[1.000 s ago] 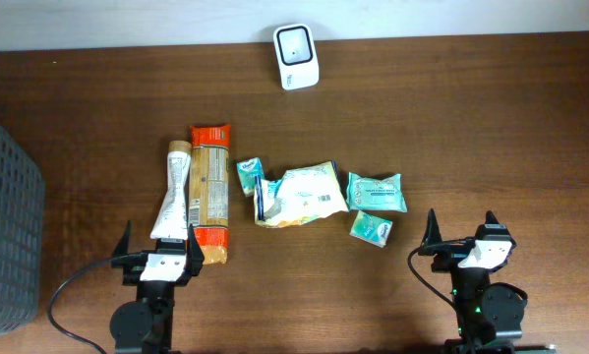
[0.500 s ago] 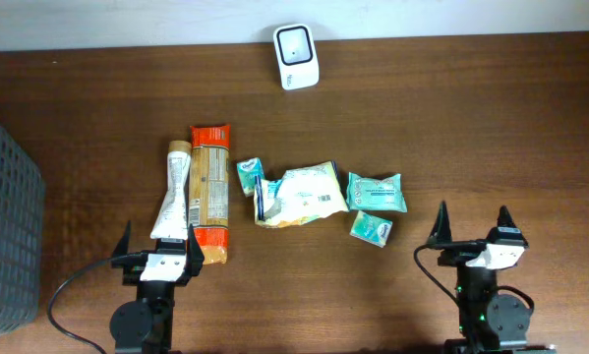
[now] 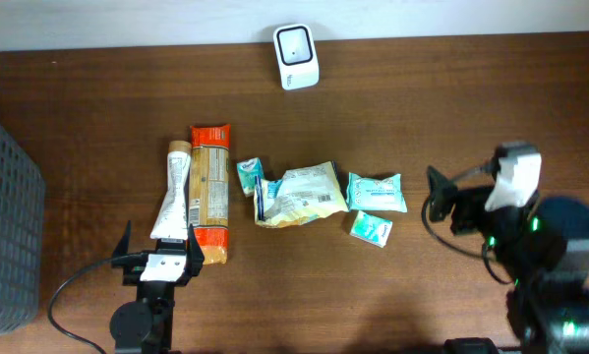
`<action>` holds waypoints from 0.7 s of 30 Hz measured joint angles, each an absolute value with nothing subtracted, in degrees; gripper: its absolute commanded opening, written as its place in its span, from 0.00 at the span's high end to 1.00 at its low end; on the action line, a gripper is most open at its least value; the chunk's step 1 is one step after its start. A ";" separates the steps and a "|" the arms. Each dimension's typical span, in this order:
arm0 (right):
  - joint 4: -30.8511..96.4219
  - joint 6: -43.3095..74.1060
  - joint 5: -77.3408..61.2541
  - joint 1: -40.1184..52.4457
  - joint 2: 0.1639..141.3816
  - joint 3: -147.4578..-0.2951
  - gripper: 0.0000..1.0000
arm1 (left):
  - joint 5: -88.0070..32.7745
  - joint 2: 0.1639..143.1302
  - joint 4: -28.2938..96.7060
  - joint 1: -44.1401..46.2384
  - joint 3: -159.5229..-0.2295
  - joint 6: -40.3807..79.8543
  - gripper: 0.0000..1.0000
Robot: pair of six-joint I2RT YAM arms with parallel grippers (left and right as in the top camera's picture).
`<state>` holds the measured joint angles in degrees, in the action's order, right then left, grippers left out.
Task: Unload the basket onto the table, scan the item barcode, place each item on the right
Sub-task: 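Reach the right gripper toward the items at the table center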
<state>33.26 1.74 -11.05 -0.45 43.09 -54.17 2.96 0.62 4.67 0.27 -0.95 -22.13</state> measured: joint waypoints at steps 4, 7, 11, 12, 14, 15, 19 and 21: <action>45.87 1.72 -13.89 -0.45 57.52 -68.29 0.02 | 2.96 0.64 4.60 0.27 -0.95 -22.13 0.01; 46.98 2.57 -19.97 -0.45 64.20 -69.63 0.08 | 2.96 0.62 4.62 0.27 -0.95 -22.13 0.01; 50.46 3.79 -25.69 -0.45 71.81 -69.84 0.17 | 2.96 0.62 4.67 0.27 -0.95 -22.13 0.01; 53.41 3.99 -26.09 -0.45 73.69 -70.17 0.20 | 2.96 0.62 4.67 0.27 -0.95 -22.13 0.01; 58.72 3.40 -25.23 -0.01 80.12 -70.24 0.30 | 2.96 0.62 4.64 0.27 -0.95 -22.13 0.01; 59.81 2.68 -23.68 0.89 82.15 -70.35 0.32 | 2.96 0.64 4.67 0.27 -0.95 -22.13 0.01; 61.30 0.23 -16.75 9.52 89.45 -70.32 0.38 | 2.96 0.62 4.67 0.27 -0.95 -22.13 0.01; 61.41 -0.51 -12.10 16.01 93.03 -70.32 0.43 | 2.96 0.62 4.64 0.27 -0.95 -22.13 0.01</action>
